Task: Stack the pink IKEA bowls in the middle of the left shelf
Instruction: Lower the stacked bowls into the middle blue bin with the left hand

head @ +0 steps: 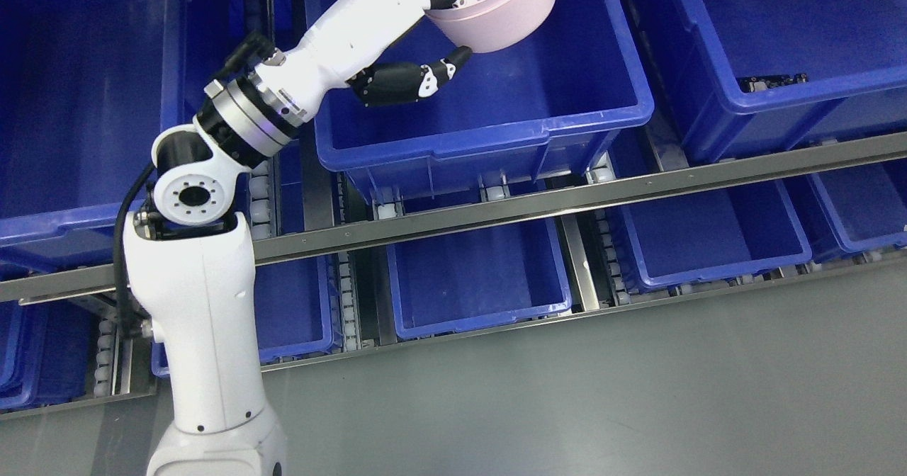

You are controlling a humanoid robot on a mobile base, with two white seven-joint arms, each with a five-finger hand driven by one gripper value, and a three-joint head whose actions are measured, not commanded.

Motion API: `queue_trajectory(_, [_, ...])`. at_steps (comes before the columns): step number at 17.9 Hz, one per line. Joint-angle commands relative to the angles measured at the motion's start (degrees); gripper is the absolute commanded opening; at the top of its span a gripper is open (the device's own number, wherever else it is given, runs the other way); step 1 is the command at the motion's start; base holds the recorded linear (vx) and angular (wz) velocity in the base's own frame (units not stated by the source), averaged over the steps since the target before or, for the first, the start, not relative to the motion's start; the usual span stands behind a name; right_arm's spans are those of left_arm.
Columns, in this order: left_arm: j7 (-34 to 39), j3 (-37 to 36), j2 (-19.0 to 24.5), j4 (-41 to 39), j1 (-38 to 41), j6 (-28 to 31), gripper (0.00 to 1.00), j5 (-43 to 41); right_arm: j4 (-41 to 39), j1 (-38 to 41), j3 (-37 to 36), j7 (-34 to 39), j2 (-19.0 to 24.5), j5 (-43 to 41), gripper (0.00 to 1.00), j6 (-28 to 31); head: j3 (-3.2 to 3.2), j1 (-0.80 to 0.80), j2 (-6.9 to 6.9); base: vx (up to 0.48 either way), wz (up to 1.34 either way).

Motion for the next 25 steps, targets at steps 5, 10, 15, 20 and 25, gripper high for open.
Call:
queue_trajectory(5, [-3.1,-6.9,3.9,13.4,-11.1,5.3,0.05,-11.5,0.0,0.0,0.0,0.0,-1.0,0.0,1.0,0.0,0.0,0.0,0.0,-0.002,-0.01])
queue_trajectory(10, [-3.1,-8.8,4.1,19.0,-11.9,5.2,0.06,-12.6,0.0,0.0,0.0,0.1,-1.0,0.0,1.0,0.0,0.0,0.0,0.0,0.0,0.0])
queue_trajectory(15, [-3.1,-8.8,4.3,19.0,-10.6,5.2,0.08,-12.9,0.0,0.0,0.0,0.1,-1.0,0.0,1.0,0.0,0.0,0.0,0.0,0.0,0.0])
queue_trajectory(20, [-2.5,-8.5,4.2,19.0,-10.5,5.2,0.33,-12.9,0.0,0.0,0.0,0.1,-1.0,0.0,1.0,0.0,0.0,0.0,0.0,0.0,0.0])
queue_trajectory(25, [4.2,-3.8,1.8,18.1,-10.9,5.3,0.7,-12.2,0.0,0.0,0.0,0.1,-1.0,0.0,1.0,0.0,0.0,0.0,0.0,0.0,0.0])
